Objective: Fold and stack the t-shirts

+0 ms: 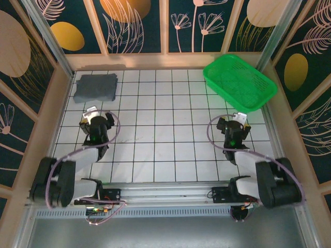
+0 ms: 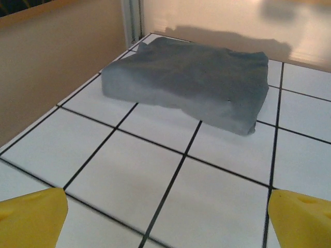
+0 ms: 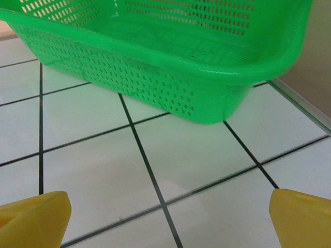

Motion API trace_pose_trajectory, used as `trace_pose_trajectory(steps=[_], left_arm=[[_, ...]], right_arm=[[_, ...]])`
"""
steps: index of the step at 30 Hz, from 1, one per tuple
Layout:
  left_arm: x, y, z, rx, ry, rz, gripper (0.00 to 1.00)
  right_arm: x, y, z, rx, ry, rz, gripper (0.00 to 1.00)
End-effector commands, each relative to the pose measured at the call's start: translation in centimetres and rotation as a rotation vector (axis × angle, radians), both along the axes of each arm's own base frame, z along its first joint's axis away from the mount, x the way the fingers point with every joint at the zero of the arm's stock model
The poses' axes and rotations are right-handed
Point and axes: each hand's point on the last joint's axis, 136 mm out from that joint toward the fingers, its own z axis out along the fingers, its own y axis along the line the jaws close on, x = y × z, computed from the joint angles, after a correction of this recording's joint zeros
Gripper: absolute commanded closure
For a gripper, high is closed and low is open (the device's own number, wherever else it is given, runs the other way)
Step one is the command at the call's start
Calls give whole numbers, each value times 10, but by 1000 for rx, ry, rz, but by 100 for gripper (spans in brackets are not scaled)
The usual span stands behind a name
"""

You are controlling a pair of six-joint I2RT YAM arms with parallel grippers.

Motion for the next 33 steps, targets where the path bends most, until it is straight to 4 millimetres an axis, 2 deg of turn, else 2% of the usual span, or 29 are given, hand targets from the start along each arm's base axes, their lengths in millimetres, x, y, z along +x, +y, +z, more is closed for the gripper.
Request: trace_pose_trajectory(steps=[1,4,5,7,9,10,11,14,33], left_arm=[[26,19,12,55,-75,18,1],[29,36,12,24,-114,43,1],[28,36,12,21,-118,38,1],[20,21,19,31,-179,-66,1],[-3,9,22,49,-284,-145,1],[-17,11,32,56,-375,-130,1],[-21,13,30,50,-370,-115,1],[7,13,15,48,-245,-118,1],[4,11,16,47,-251,-129,1]], right_arm=[[36,5,37,-2,-173,66,1],[48,3,40,-63,-194,123,1],[46,-2,37,-42,-203,117,1],[32,-9,36,17,-274,144,1],[19,-6,35,24,-317,175,1],[13,-6,40,13,-357,178,1],[13,-6,39,18,-349,180,1],[38,0,24,35,-236,227,1],[39,5,25,34,-242,257,1]])
